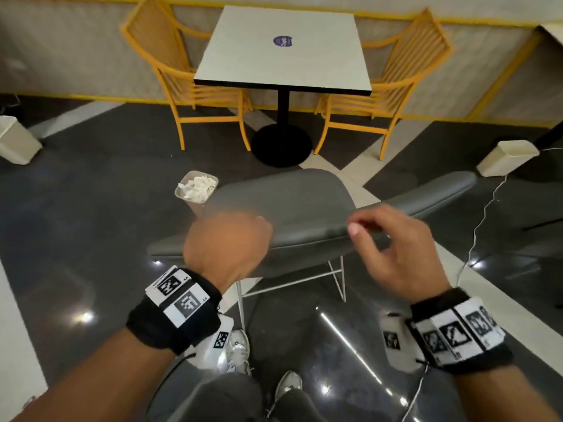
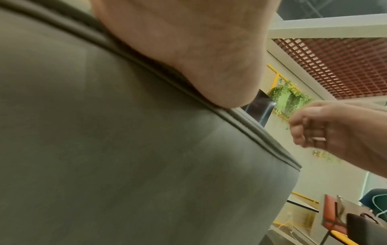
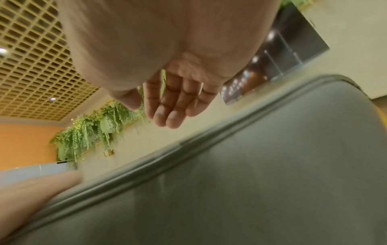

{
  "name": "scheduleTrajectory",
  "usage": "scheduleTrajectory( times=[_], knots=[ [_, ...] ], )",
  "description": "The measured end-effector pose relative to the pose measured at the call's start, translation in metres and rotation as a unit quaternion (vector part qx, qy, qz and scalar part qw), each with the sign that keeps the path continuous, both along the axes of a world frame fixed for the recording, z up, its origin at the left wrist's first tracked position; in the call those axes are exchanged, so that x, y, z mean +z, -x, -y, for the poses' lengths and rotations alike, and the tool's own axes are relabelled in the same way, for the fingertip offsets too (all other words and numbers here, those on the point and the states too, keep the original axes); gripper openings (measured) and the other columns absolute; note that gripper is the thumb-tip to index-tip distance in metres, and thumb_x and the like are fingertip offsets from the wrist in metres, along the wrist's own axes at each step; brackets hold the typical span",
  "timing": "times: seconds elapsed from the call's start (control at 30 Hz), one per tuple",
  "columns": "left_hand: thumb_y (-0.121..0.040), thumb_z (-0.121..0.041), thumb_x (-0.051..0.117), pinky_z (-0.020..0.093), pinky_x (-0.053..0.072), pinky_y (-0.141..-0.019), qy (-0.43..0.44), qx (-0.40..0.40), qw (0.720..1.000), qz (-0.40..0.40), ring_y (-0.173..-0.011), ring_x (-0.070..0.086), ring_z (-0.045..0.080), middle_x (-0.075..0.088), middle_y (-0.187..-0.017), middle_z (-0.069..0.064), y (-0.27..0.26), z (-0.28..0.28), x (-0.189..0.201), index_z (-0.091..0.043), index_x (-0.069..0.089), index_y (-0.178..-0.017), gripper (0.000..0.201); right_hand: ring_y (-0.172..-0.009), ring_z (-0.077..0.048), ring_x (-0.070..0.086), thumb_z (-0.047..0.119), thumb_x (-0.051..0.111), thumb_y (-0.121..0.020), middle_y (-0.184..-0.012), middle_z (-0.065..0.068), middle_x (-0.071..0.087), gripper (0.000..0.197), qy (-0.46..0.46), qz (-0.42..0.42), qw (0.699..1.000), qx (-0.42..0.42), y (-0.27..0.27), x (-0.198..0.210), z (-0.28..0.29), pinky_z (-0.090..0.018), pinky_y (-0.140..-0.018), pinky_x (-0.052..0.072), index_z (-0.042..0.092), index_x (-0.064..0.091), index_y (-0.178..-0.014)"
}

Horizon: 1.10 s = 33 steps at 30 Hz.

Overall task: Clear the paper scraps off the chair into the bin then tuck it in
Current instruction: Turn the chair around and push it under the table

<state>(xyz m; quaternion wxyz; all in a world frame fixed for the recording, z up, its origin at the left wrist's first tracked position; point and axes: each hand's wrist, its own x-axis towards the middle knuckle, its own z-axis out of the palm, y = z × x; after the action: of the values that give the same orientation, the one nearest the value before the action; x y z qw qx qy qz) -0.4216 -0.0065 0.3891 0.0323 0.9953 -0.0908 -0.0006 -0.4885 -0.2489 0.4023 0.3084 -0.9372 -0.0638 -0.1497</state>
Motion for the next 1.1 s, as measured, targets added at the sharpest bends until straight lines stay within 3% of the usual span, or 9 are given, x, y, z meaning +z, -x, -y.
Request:
scheduleTrajectory(
  times=[0.1, 0.2, 0.27, 0.43, 0.57, 0.7, 0.87, 1.1],
  knots=[
    [-0.09, -0.043, 0.031, 0.033, 0.035, -0.058, 0.012, 0.011, 1.0, 0.018, -0.052, 0.046, 0.031, 0.043, -0.055, 0.002, -0.003, 0.002, -0.003, -0.015, 0.052, -0.058, 0.048, -0.092, -0.013, 0.061, 0.044, 0.049, -0.097, -0.098, 0.007, 0.066, 0.029, 0.144, -0.05, 0.988, -0.033, -0.045, 0.001, 0.038, -0.034, -0.085, 0.046, 0.026, 0.07, -0.104],
    [-0.089, -0.042, 0.032, 0.031, 0.033, -0.057, 0.005, 0.0, 1.0, 0.029, -0.049, 0.046, 0.029, 0.047, -0.053, 0.002, -0.007, 0.0, -0.004, -0.013, 0.054, -0.057, 0.048, -0.088, -0.023, 0.062, 0.059, 0.033, -0.094, -0.085, 0.002, 0.07, 0.052, 0.252, -0.147, 0.953, -0.076, -0.075, -0.011, 0.077, -0.044, -0.09, 0.042, 0.026, 0.072, -0.088],
    [-0.088, -0.04, 0.033, 0.031, 0.032, -0.056, -0.003, -0.011, 0.999, 0.034, -0.048, 0.044, 0.028, 0.046, -0.052, 0.001, -0.011, -0.001, -0.005, -0.013, 0.055, -0.056, 0.047, -0.08, -0.024, 0.061, 0.057, 0.027, -0.093, -0.073, 0.0, 0.068, 0.058, 0.286, -0.154, 0.942, -0.087, -0.084, -0.018, 0.086, -0.043, -0.09, 0.039, 0.023, 0.07, -0.075],
    [-0.085, -0.039, 0.034, 0.031, 0.034, -0.055, -0.012, -0.023, 0.999, 0.027, -0.049, 0.046, 0.031, 0.043, -0.051, 0.001, -0.031, -0.01, -0.007, -0.014, 0.048, -0.054, 0.043, -0.073, -0.02, 0.059, 0.042, 0.029, -0.093, -0.067, 0.004, 0.065, 0.051, 0.314, -0.123, 0.934, -0.116, -0.087, -0.025, 0.069, -0.043, -0.095, 0.037, 0.021, 0.064, -0.063],
    [-0.083, -0.038, 0.033, 0.032, 0.036, -0.056, -0.011, -0.024, 0.999, 0.025, -0.052, 0.049, 0.033, 0.044, -0.052, 0.002, -0.056, -0.026, -0.007, -0.014, 0.043, -0.053, 0.04, -0.067, -0.018, 0.056, 0.041, 0.028, -0.091, -0.063, 0.004, 0.064, 0.051, 0.334, -0.108, 0.927, -0.133, -0.097, -0.03, 0.053, -0.042, -0.093, 0.038, 0.019, 0.058, -0.057],
    [-0.08, -0.038, 0.03, 0.032, 0.035, -0.057, -0.009, -0.03, 0.999, 0.03, -0.052, 0.05, 0.034, 0.047, -0.052, 0.003, -0.082, -0.045, -0.008, -0.013, 0.048, -0.054, 0.041, -0.063, -0.019, 0.053, 0.041, 0.03, -0.092, -0.057, 0.003, 0.059, 0.051, 0.344, -0.088, 0.924, -0.141, -0.11, -0.031, 0.032, -0.041, -0.087, 0.04, 0.018, 0.053, -0.053],
    [-0.077, -0.037, 0.028, 0.031, 0.038, -0.056, 0.004, -0.029, 0.999, 0.041, -0.054, 0.051, 0.034, 0.051, -0.052, 0.004, -0.122, -0.069, -0.011, -0.012, 0.055, -0.058, 0.042, -0.059, -0.02, 0.05, 0.046, 0.03, -0.096, -0.056, 0.003, 0.054, 0.055, 0.348, -0.08, 0.926, -0.123, -0.141, -0.03, 0.01, -0.035, -0.071, 0.045, 0.018, 0.054, -0.056],
    [-0.077, -0.035, 0.03, 0.032, 0.042, -0.053, 0.01, -0.031, 0.999, 0.04, -0.05, 0.049, 0.03, 0.05, -0.05, 0.003, -0.183, -0.086, -0.01, -0.013, 0.055, -0.056, 0.04, -0.051, -0.021, 0.045, 0.043, 0.033, -0.09, -0.053, 0.001, 0.049, 0.05, 0.345, -0.082, 0.919, -0.171, -0.184, -0.029, -0.015, -0.029, -0.06, 0.032, 0.016, 0.05, -0.051]
  ],
)
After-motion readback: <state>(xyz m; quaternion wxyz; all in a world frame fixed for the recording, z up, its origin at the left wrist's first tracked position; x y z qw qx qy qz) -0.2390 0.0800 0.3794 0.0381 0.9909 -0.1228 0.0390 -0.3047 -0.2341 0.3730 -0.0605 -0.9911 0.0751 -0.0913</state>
